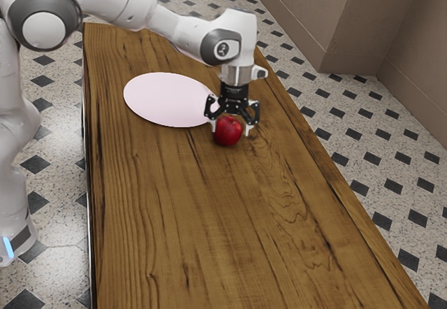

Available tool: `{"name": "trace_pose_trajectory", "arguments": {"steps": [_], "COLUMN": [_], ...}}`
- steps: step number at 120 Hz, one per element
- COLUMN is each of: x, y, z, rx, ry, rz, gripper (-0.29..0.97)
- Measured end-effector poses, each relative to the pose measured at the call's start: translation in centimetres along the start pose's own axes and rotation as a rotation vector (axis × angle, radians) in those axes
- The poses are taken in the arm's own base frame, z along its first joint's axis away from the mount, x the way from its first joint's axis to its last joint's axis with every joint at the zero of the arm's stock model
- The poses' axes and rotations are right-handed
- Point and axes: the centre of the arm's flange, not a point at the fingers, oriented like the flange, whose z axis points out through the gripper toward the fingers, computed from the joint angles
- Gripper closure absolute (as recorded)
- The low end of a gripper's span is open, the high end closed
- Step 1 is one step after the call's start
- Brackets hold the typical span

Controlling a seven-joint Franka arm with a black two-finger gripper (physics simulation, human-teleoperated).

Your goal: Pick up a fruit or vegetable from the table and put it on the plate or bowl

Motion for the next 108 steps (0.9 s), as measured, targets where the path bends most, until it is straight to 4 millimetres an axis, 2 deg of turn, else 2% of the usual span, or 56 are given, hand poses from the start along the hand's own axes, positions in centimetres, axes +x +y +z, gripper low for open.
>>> {"name": "trace_pose_trajectory", "arguments": {"steps": [14, 37, 63, 88, 108], "x": [0.3, 3.0, 1.7, 2.7, 2.4], "y": [-0.2, -2.0, -0.9, -1.4, -0.9], "z": [-0.1, 0.0, 0.6, 1.1, 1.8], "rx": [-0.006, 0.001, 0.007, 0.008, 0.008], "ry": [0.001, 0.011, 0.008, 0.011, 0.009], "rz": [-0.008, -0.07, -0.046, -0.077, -0.078], "gripper": [0.0, 0.0, 0.0, 0.0, 0.0]}}
